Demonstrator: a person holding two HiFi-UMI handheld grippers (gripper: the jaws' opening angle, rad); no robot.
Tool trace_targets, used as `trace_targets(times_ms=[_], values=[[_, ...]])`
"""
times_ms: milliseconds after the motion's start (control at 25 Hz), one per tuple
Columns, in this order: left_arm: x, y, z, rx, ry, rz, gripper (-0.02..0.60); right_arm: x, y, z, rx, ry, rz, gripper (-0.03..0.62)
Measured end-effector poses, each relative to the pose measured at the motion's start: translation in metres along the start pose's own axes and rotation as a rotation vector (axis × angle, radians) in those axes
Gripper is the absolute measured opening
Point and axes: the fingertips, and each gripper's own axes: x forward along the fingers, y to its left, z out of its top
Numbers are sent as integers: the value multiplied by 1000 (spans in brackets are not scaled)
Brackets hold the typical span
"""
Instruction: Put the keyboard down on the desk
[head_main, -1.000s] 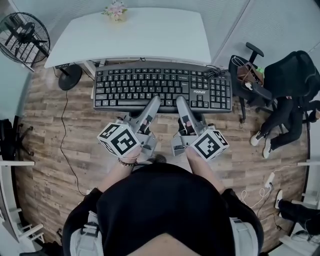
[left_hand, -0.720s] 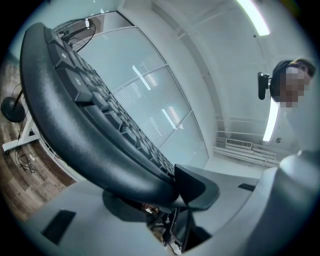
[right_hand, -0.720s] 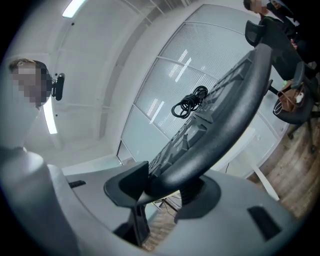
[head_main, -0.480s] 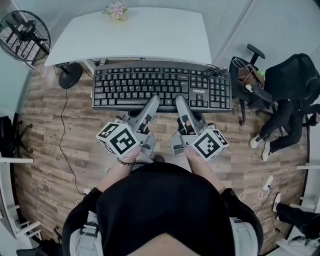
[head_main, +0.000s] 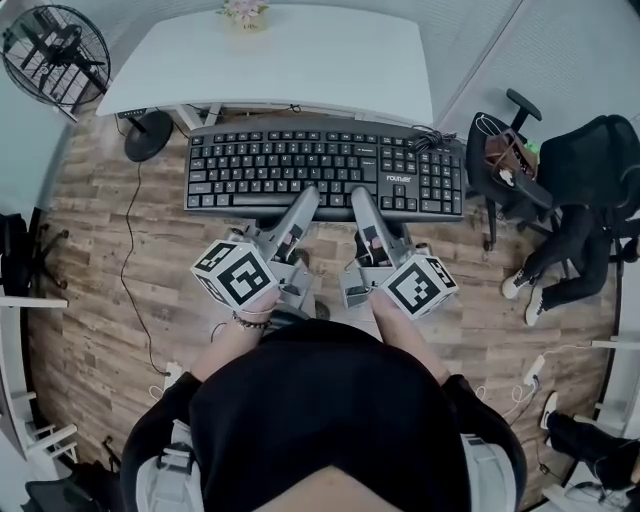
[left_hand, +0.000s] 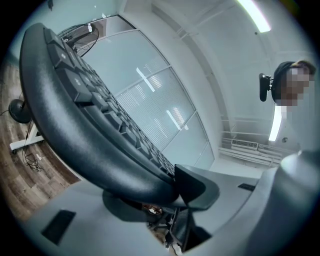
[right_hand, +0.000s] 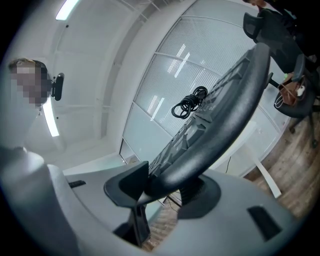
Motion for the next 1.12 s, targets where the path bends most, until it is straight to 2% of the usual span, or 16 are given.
trace_targets(times_ms=[320,800,1120], values=[[4,-2,-1,5,9,-31,175,-2,-1,4,-13,-31,-10,178],[6,0,-1,41,-13,-86,175,-2,-1,3,-55,-71,19,178],[89,56,36,8,30,-71,176,87,-47,31,-36,-59,-22,179]])
